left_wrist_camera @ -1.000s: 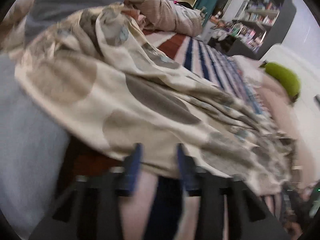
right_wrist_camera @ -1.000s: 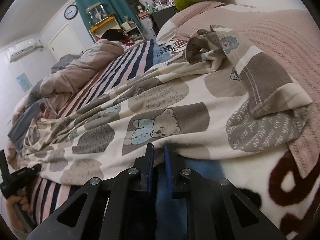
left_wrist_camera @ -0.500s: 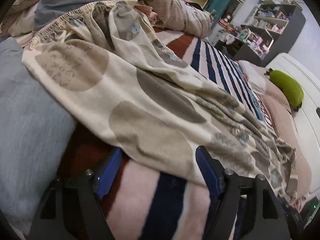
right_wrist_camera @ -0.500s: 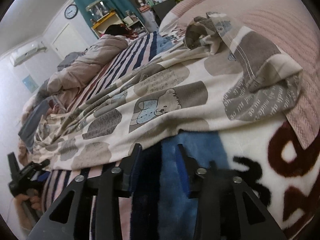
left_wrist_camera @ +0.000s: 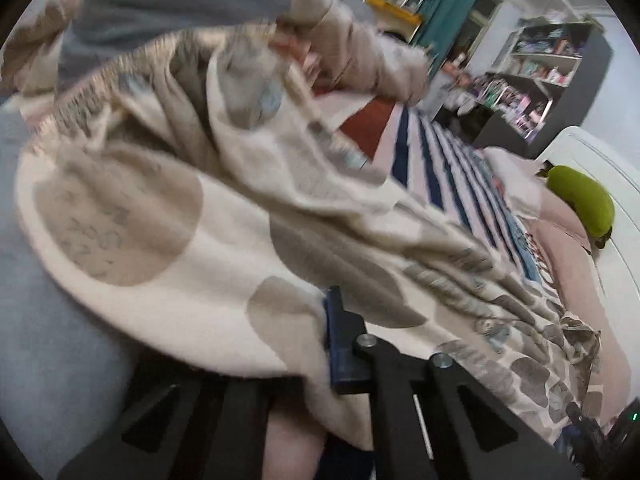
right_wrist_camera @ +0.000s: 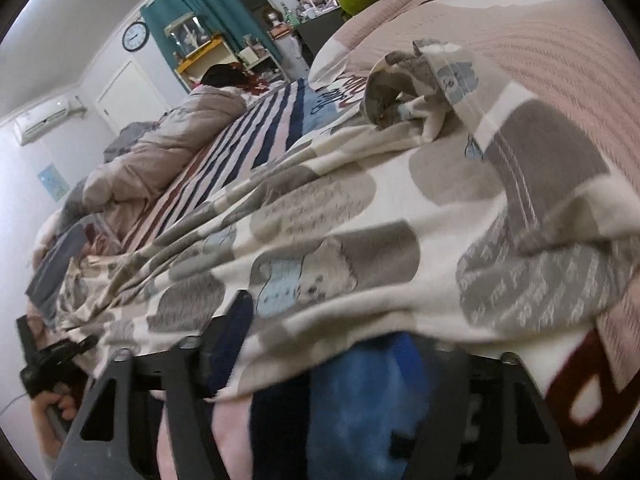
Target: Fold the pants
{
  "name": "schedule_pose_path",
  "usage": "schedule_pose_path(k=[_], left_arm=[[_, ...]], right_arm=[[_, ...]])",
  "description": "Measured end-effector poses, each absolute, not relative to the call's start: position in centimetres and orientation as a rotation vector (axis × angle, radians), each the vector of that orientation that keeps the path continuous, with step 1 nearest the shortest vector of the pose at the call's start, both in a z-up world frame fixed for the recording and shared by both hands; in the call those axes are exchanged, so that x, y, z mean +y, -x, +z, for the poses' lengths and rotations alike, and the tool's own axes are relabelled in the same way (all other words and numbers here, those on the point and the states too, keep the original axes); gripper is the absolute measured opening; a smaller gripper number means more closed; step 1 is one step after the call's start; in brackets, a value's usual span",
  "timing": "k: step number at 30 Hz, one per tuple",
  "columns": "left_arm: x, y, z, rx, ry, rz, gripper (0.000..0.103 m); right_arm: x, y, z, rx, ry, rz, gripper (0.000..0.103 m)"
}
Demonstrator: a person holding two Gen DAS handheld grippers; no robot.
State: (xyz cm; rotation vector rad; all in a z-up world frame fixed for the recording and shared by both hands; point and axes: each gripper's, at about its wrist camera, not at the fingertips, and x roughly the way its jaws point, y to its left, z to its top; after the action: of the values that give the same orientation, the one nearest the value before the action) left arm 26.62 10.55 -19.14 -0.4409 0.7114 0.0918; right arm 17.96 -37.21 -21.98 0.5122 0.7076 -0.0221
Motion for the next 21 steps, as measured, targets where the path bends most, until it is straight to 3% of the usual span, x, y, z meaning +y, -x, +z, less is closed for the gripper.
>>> schedule_pose_path(k=[1,4,21], left_arm=[[10.4,-26.3,-18.7,0.697,0.431,0.095,0.002],[10.5,-24.8,-16.9,0.647,0.402,0.109,0.001],[10.4,-18.2,-11.5,0.559,0.304,0.088,0.0]], right_arm=[[-37.3,-18.1,-21.9,0.71,-0.506,-0.032,0.015],[-37.4,-17.7,-21.2,0.681,-0.488,-0.037,0.006],[-37.4,-13.2,-14.3,0.516,-0.386,0.016,0.001]])
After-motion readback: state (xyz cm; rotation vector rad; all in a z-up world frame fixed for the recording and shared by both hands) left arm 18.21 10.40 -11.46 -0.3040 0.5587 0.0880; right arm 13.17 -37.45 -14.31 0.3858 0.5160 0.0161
